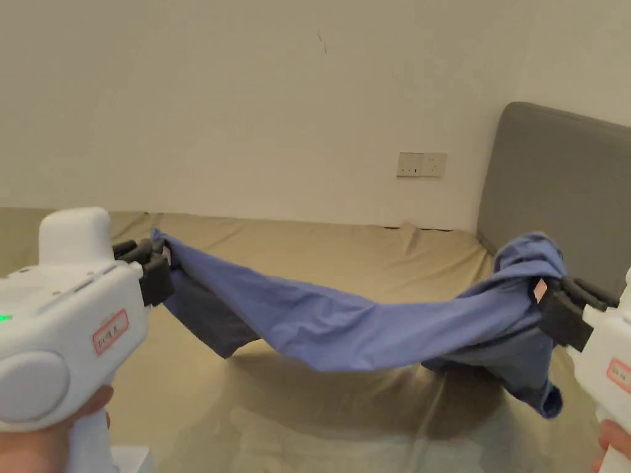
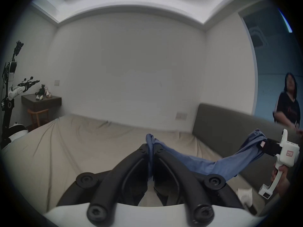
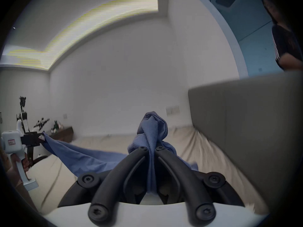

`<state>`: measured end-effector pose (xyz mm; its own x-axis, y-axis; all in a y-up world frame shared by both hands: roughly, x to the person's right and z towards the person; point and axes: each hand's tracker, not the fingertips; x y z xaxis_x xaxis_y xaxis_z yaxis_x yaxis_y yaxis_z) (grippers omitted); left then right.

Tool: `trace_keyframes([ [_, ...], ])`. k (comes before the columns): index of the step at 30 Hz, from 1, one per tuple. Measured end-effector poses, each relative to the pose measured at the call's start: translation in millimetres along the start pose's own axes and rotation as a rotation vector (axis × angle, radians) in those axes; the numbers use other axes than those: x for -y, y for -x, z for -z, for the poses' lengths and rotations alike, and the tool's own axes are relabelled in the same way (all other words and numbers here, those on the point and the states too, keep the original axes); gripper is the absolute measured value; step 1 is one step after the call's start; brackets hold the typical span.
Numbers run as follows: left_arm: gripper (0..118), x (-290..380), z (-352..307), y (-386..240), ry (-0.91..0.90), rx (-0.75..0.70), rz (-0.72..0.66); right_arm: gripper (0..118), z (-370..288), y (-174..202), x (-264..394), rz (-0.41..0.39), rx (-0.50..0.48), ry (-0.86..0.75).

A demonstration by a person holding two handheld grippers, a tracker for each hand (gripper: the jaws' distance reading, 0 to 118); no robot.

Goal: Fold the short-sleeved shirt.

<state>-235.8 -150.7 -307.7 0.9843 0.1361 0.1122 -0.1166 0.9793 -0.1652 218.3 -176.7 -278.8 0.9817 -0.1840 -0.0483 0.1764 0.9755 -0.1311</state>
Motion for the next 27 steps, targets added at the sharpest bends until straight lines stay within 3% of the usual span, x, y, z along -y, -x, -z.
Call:
trace_keyframes([
  [4, 4, 71.5, -69.0, 12.6, 0.152, -0.019, 0.019, 4, -76.3, -1.4, 73.9, 0.044, 0.022, 0.151],
  [8, 4, 133.0, -139.2, 21.1, 0.327, -0.049, 0.098, 4, -145.4, -2.5, 127.9, 0.011, 0.056, 0.341],
  [11, 4, 176.2, -176.6, 33.7, 0.491, -0.077, 0.089, 4, -190.4, -8.3, 162.1, 0.039, 0.062, 0.474],
  [13, 4, 203.9, -187.2, 46.6, 0.597, -0.099, 0.071, 4, -208.7, -15.0, 182.4, -0.005, 0.089, 0.577],
  [16, 4, 240.7, -176.2, 62.3, 0.743, -0.093, 0.118, 4, -212.7, -29.7, 210.2, 0.039, 0.100, 0.708],
  [18, 4, 258.7, -162.7, 63.7, 0.811, -0.075, 0.165, 4, -202.1, -32.4, 226.3, -0.019, 0.120, 0.768],
  [21, 4, 271.9, -145.7, 71.9, 0.877, -0.058, 0.147, 5, -188.1, -39.9, 247.1, -0.027, 0.125, 0.847],
  [23, 14, 271.6, -145.5, 78.4, 0.919, -0.063, 0.125, 17, -187.1, -43.9, 249.7, 0.008, 0.151, 0.841],
  [25, 26, 254.8, -154.5, 83.5, 0.840, -0.112, 0.113, 31, -198.0, -40.0, 235.0, -0.017, 0.195, 0.781],
  [26, 72, 241.8, -164.0, 82.4, 0.792, -0.118, 0.103, 72, -206.8, -38.3, 225.6, -0.040, 0.206, 0.728],
  [27, 106, 227.8, -173.1, 82.0, 0.733, -0.117, 0.087, 100, -220.1, -37.2, 213.8, -0.058, 0.213, 0.664],
])
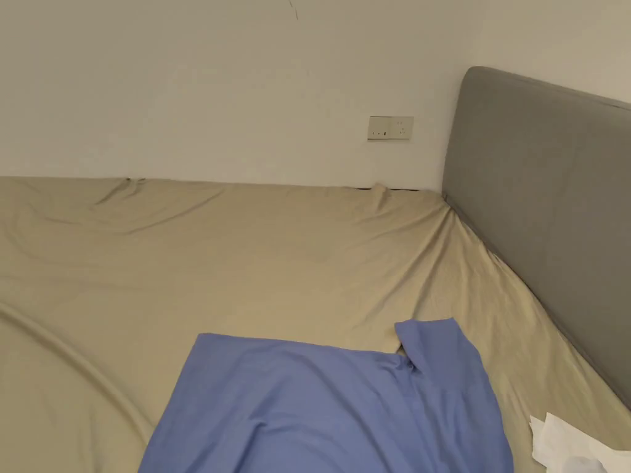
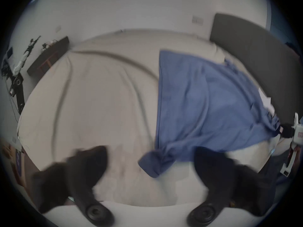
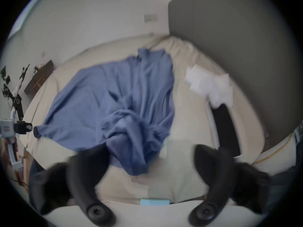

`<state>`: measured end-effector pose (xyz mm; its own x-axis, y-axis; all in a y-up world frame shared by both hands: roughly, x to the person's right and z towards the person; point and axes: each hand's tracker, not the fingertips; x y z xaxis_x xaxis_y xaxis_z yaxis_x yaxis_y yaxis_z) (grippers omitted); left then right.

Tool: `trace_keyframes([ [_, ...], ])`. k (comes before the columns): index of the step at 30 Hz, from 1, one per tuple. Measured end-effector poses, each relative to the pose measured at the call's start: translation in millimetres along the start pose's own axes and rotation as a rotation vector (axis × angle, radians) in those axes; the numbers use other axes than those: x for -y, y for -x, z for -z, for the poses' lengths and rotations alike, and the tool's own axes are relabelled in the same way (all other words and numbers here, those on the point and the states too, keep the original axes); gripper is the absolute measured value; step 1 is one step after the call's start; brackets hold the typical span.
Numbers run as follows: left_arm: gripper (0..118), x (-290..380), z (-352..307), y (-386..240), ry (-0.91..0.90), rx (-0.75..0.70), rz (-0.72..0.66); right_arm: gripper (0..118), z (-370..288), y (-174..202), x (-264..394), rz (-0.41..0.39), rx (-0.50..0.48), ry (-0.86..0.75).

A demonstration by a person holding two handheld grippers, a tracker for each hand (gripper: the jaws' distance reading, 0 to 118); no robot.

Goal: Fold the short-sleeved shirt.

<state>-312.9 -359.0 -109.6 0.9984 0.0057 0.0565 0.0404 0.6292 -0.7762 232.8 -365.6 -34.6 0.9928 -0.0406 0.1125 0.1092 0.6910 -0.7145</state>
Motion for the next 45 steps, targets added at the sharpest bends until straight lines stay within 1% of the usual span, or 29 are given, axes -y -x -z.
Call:
trace_keyframes([
  [1, 118, -5.9, -20.3, 1.1, -0.119, 0.011, -0.016, 116, -19.9, -0.9, -3.5, -0.004, -0.001, -0.089],
  [2, 118, -9.6, -43.9, -2.6, -0.231, 0.018, -0.029, 118, -40.6, 0.2, -7.4, -0.008, -0.002, -0.195],
  [5, 118, -17.7, -102.2, -16.8, -0.506, 0.013, -0.048, 118, -93.2, 8.4, -20.1, 0.001, 0.023, -0.411],
  [7, 118, -19.9, -123.7, -29.1, -0.627, 0.041, -0.042, 118, -115.8, 15.0, -22.8, 0.009, 0.022, -0.520],
  [8, 110, -19.5, -131.7, -35.2, -0.656, 0.047, -0.038, 111, -121.1, 18.5, -25.5, 0.011, 0.006, -0.543],
  [9, 82, -17.3, -138.5, -41.1, -0.688, 0.059, -0.029, 88, -127.9, 20.8, -25.9, 0.011, -0.031, -0.555],
  [10, 26, -15.1, -141.8, -47.2, -0.703, 0.054, -0.028, 41, -130.8, 23.6, -26.0, 0.015, -0.048, -0.547],
  [11, 0, -14.2, -137.5, -50.3, -0.677, 0.044, -0.030, 3, -130.7, 27.8, -25.8, 0.024, -0.034, -0.542],
  [12, 0, -10.3, -141.7, -49.9, -0.695, 0.042, -0.034, 3, -128.3, 30.4, -22.4, 0.039, 0.004, -0.567],
  [13, 0, -9.4, -141.7, -44.9, -0.638, 0.133, -0.015, 3, -127.0, 29.4, -22.0, 0.029, -0.083, -0.540],
  [14, 0, -6.6, -140.3, -42.1, -0.596, 0.172, -0.020, 3, -124.9, 30.3, -22.2, 0.015, -0.113, -0.497],
  [18, 0, 3.3, -114.3, -25.9, -0.445, 0.099, -0.052, 3, -120.7, 33.8, -15.7, -0.002, -0.074, -0.490],
  [21, 0, 8.9, -77.0, -6.5, -0.260, 0.135, -0.148, 3, -117.6, 28.9, -14.7, 0.017, -0.074, -0.469],
  [22, 1, 9.9, -61.3, 1.1, -0.173, 0.142, -0.165, 3, -115.0, 28.1, -14.3, 0.025, -0.067, -0.461],
  [23, 38, 14.6, -44.0, 6.9, -0.105, 0.130, -0.188, 3, -112.4, 27.1, -14.2, 0.028, -0.066, -0.452],
  [24, 93, 18.9, -28.4, 10.5, -0.053, 0.100, -0.209, 3, -112.0, 24.9, -14.5, 0.030, -0.067, -0.439],
  [25, 118, 21.8, -13.7, 13.8, -0.013, 0.085, -0.210, 3, -109.2, 24.8, -14.0, 0.028, -0.063, -0.426],
  [27, 118, 30.3, 11.5, 16.4, 0.077, 0.097, -0.214, 3, -105.0, 25.0, -11.8, 0.020, -0.056, -0.408],
  [32, 116, 35.8, 33.5, 10.4, 0.036, 0.084, -0.213, 3, -98.0, 18.2, -5.2, 0.037, -0.049, -0.355],
  [34, 103, 33.7, 47.4, 6.2, 0.074, 0.079, -0.196, 3, -92.3, 15.8, -2.3, 0.047, -0.041, -0.332],
  [37, 45, 31.2, 50.4, -2.4, 0.096, 0.046, -0.161, 3, -86.3, 13.0, 2.8, 0.058, -0.042, -0.304],
  [38, 19, 31.5, 48.7, -4.3, 0.089, 0.046, -0.162, 3, -84.0, 13.1, 4.0, 0.054, -0.038, -0.292],
  [39, 13, 32.8, 45.6, -2.9, 0.077, 0.052, -0.167, 3, -81.1, 13.0, 4.6, 0.046, -0.035, -0.276],
  [40, 11, 32.5, 41.7, -4.7, 0.059, 0.045, -0.175, 3, -77.6, 12.4, 4.5, 0.037, -0.038, -0.253],
  [41, 7, 32.4, 38.0, -6.3, 0.057, 0.053, -0.176, 6, -72.0, 11.9, 2.3, 0.027, -0.047, -0.218],
  [42, 7, 31.7, 33.8, -7.9, 0.042, 0.051, -0.164, 25, -64.6, 11.9, -1.2, 0.014, -0.044, -0.181],
  [43, 7, 32.0, 26.7, -6.8, 0.025, 0.046, -0.155, 57, -56.1, 11.9, -5.7, -0.001, -0.033, -0.150],
  [44, 7, 31.8, 22.4, -7.2, 0.015, 0.043, -0.149, 107, -45.2, 11.7, -9.8, -0.014, -0.043, -0.103],
  [45, 7, 29.9, 16.4, -5.1, -0.007, 0.001, -0.112, 118, -31.3, 12.3, -13.3, -0.035, -0.055, -0.052],
])
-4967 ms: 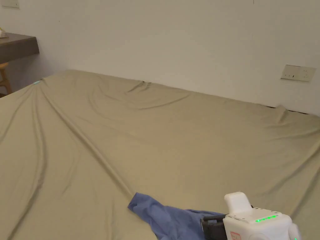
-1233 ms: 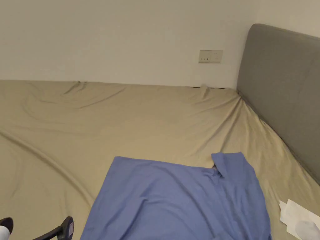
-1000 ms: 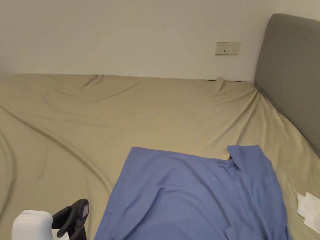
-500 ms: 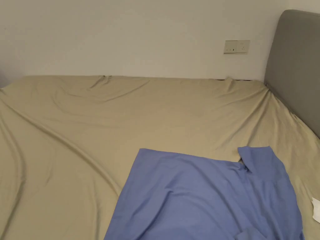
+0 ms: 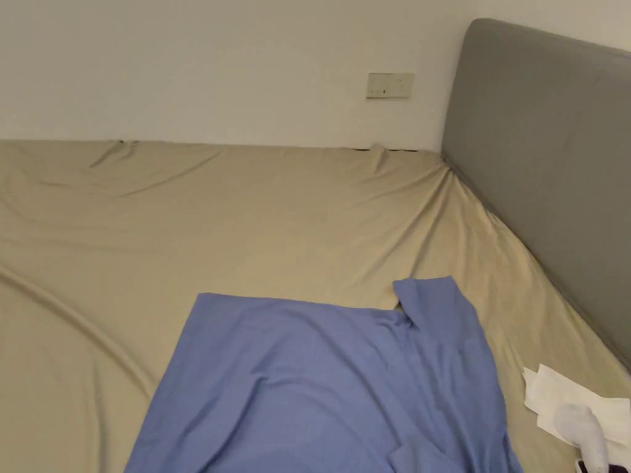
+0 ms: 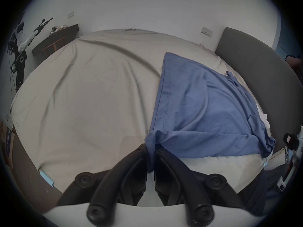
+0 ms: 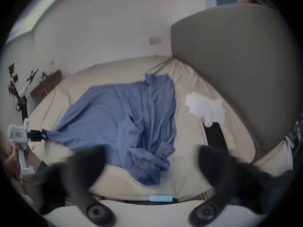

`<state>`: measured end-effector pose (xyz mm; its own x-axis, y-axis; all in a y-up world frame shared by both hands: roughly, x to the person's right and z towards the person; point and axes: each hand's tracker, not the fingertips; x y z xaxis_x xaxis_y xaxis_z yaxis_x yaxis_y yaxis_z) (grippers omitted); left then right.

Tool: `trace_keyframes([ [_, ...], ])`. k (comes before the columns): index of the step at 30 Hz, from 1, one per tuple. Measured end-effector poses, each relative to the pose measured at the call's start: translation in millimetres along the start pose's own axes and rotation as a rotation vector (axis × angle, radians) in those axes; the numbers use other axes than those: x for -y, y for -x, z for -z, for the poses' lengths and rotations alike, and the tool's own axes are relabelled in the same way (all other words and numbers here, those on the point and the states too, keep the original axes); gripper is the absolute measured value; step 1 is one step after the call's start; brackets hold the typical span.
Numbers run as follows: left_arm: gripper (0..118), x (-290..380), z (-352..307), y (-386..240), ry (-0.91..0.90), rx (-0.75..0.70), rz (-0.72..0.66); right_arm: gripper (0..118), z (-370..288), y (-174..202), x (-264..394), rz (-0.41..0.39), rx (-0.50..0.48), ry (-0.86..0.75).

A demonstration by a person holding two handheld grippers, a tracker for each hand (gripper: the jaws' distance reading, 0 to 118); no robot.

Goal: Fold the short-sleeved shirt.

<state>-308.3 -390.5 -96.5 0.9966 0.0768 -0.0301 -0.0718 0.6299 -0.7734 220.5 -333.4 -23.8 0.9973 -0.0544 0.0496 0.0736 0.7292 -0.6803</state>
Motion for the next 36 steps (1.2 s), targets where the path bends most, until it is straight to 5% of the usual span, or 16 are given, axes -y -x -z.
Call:
trace_keyframes([
  [5, 7, -0.8, -16.0, -7.8, -0.018, 0.043, -0.010, 117, 55.1, 10.9, 2.4, -0.094, -0.042, 0.135],
  [7, 7, -1.4, -18.7, -11.3, -0.027, 0.049, 0.001, 105, 74.1, 11.4, 13.6, -0.121, -0.086, 0.225],
  [9, 7, -2.5, -18.8, -14.2, -0.024, 0.061, -0.001, 42, 83.7, 14.1, 22.6, -0.161, -0.057, 0.260],
  [10, 7, -2.8, -20.3, -13.9, -0.024, 0.062, -0.001, 22, 82.0, 14.7, 25.6, -0.166, -0.042, 0.239],
  [11, 7, -3.9, -22.2, -13.6, -0.024, 0.063, -0.001, 22, 76.3, 14.7, 26.7, -0.156, -0.032, 0.213],
  [15, 7, -15.9, -38.4, -9.7, -0.052, 0.080, -0.030, 17, 40.2, -10.6, 16.7, 0.107, -0.117, 0.071],
  [22, 7, -107.8, -29.3, -20.4, -0.167, 0.128, -0.038, 16, 27.6, -42.2, -54.7, 0.290, -0.115, -0.130],
  [28, 7, -177.2, 86.6, -54.1, -0.008, 0.088, 0.071, 16, 122.0, -58.2, -103.8, 0.271, -0.043, -0.022],
  [36, 8, -184.9, 182.0, -63.5, 0.109, 0.066, 0.070, 22, 210.8, -61.9, -104.4, 0.202, 0.042, 0.157],
])
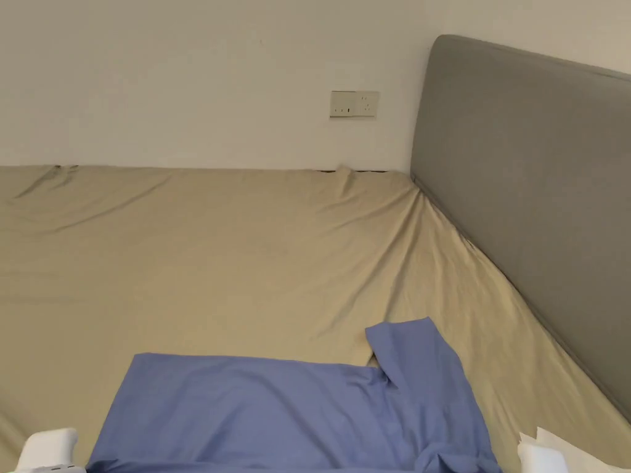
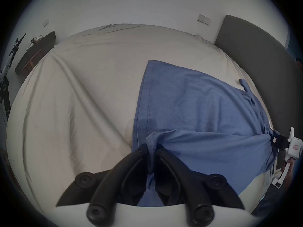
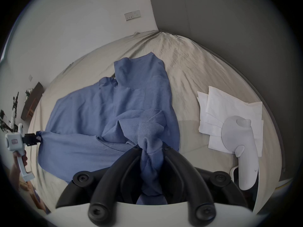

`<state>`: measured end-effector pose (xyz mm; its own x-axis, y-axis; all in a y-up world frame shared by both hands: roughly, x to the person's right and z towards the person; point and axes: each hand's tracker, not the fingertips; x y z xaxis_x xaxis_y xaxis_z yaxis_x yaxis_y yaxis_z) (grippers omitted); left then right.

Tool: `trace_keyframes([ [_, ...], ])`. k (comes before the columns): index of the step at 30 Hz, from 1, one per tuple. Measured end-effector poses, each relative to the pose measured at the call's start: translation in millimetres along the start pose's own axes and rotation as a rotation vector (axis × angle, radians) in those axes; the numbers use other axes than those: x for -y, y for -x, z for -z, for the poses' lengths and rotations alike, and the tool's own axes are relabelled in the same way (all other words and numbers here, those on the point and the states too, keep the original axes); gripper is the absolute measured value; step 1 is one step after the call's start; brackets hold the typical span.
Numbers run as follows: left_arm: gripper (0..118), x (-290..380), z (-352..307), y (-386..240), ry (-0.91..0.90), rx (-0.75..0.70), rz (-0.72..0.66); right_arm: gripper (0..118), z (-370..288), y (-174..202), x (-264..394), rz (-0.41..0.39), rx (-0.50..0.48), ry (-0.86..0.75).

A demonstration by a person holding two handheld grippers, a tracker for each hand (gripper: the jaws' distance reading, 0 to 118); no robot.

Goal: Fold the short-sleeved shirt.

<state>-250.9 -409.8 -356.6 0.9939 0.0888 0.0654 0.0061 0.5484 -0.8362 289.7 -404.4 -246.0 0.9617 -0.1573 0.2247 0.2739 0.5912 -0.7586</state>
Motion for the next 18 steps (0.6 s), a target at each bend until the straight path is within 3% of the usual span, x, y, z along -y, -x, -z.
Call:
trace_keyframes([
  [1, 21, 2.2, -2.8, -0.6, -0.009, -0.001, 0.012, 39, -2.5, 1.5, 0.2, -0.023, 0.013, 0.002],
  [2, 66, 5.5, -9.2, 0.3, -0.035, -0.007, 0.024, 85, -7.2, 3.3, 1.2, -0.051, 0.035, -0.012],
  [3, 102, 9.0, -19.3, -0.5, -0.091, -0.029, 0.040, 110, -15.6, 4.6, 4.3, -0.092, 0.075, -0.033],
  [4, 114, 13.7, -32.5, -1.0, -0.138, -0.046, 0.049, 118, -27.0, 5.4, 7.2, -0.118, 0.087, -0.069],
  [5, 114, 18.5, -46.8, -1.0, -0.177, -0.046, 0.052, 118, -39.1, 6.2, 10.0, -0.134, 0.093, -0.109],
  [7, 113, 34.1, -90.4, 1.5, -0.340, 0.014, 0.034, 118, -82.7, 11.4, 21.3, -0.151, 0.064, -0.278],
  [12, 110, 90.8, -188.9, -10.5, -0.590, 0.057, -0.041, 118, -163.2, 32.5, 60.2, -0.182, -0.021, -0.482],
  [13, 104, 104.6, -202.2, -13.5, -0.600, 0.085, -0.049, 117, -174.5, 36.7, 70.9, -0.184, -0.044, -0.500],
  [14, 80, 117.1, -210.8, -14.7, -0.599, 0.099, -0.049, 110, -181.9, 39.3, 80.7, -0.185, -0.078, -0.503],
  [15, 49, 130.2, -219.4, -18.3, -0.587, 0.089, -0.050, 95, -187.6, 43.9, 92.7, -0.180, -0.110, -0.498],
  [16, 18, 142.6, -224.9, -21.9, -0.574, 0.084, -0.058, 61, -193.8, 47.1, 105.2, -0.171, -0.129, -0.497],
  [17, 7, 153.8, -228.5, -24.3, -0.560, 0.077, -0.062, 15, -197.1, 50.0, 116.3, -0.169, -0.119, -0.491],
  [18, 5, 167.1, -232.2, -25.2, -0.549, 0.087, -0.075, 9, -199.5, 54.8, 130.1, -0.168, -0.111, -0.493],
])
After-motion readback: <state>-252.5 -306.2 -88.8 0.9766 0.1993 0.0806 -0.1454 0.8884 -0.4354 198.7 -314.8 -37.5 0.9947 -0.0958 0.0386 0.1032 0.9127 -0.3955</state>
